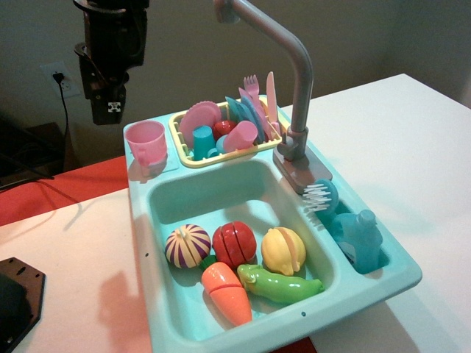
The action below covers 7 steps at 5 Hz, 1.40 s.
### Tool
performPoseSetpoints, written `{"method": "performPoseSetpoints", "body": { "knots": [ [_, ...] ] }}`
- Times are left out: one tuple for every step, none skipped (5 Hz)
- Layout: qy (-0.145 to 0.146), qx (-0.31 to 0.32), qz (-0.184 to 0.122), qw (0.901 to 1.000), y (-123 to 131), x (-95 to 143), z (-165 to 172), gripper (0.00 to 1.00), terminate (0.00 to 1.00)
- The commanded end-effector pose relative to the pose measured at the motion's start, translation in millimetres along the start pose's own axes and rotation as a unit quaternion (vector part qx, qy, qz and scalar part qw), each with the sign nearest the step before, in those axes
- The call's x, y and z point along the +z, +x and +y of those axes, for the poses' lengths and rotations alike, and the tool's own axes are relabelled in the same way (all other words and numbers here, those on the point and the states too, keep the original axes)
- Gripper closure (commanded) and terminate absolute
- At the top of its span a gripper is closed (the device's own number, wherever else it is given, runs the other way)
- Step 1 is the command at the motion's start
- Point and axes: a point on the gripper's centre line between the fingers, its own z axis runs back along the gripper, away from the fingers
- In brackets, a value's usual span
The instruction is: Put cup from counter to sink
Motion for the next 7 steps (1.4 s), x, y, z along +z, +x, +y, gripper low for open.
{"method": "performPoseSetpoints", "body": {
  "knots": [
    [0.0, 0.0, 0.0, 1.0, 0, 0, 0, 0.0, 0.0],
    [0.009, 0.014, 0.001, 0.9999, 15, -7, 7, 0.0, 0.0],
    [0.013, 0.021, 0.006, 0.9997, 28, -15, 8, 0.0, 0.0],
    [0.015, 0.023, 0.017, 0.9995, 39, -26, 11, 0.0, 0.0],
    [0.022, 0.027, 0.021, 0.9992, 44, -37, 12, 0.0, 0.0],
    [0.02, 0.036, 0.025, 0.9988, 51, -49, 12, 0.0, 0.0],
    [0.017, 0.033, 0.028, 0.9989, 58, -56, 12, 0.0, 0.0]
  ]
}}
